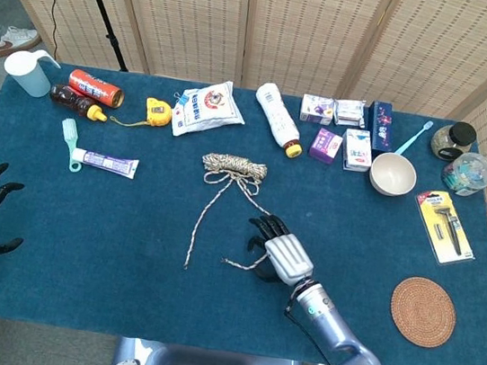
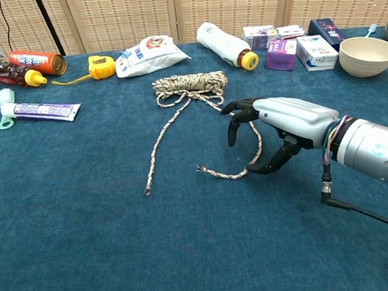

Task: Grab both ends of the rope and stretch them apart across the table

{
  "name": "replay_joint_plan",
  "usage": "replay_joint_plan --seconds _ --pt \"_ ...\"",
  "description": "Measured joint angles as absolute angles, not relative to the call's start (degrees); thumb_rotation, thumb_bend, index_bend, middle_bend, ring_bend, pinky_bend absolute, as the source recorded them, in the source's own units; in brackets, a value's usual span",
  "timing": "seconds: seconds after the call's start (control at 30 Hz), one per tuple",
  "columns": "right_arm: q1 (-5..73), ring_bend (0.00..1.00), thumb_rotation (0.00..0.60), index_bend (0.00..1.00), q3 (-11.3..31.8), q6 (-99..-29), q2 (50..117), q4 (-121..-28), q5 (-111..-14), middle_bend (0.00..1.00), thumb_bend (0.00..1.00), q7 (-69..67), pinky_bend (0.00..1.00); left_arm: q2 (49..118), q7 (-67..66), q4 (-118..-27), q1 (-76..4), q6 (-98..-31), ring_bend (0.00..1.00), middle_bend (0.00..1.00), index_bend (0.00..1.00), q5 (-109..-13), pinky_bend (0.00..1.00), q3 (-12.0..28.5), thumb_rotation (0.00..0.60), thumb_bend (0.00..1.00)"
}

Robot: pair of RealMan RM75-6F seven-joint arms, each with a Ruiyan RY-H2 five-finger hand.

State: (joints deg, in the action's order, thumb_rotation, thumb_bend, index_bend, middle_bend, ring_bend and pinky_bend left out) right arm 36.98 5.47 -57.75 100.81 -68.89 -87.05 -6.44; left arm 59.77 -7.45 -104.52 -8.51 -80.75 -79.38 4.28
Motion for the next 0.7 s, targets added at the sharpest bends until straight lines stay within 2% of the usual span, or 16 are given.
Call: replay_joint_plan --seconds 0.1,0.23,0.37,0.7 --pt "37.09 0.00 0.600 0.45 5.38 -58.07 101.24 -68.48 -87.09 0.09 0.34 -6.36 0.00 59.58 -7.42 -104.68 -8.36 -81.06 0.01 0.04 0.23 -79.49 0.00 4.27 0.600 0.10" --pt "37.33 0.00 0.600 0.48 5.32 -58.41 101.94 -67.60 -87.19 0.10 0.39 -6.46 0.00 59.39 -7.42 -104.81 -8.27 -81.25 0.01 0.04 0.23 -79.61 0.00 4.24 0.600 0.10" --pt "37.70 0.00 0.600 0.49 5.02 -58.47 102.49 -66.43 -87.55 0.11 0.44 -6.75 0.00 59.22 -7.37 -104.89 -8.12 -81.55 0.01 0.04 0.23 -79.66 0.00 4.26 0.600 0.10" --pt "37.79 0.00 0.600 0.48 3.77 -59.14 103.12 -64.72 -88.47 0.12 0.44 -6.77 0.00 58.73 -7.29 -105.26 -7.73 -82.19 0.01 0.04 0.23 -79.96 0.00 4.17 0.600 0.10"
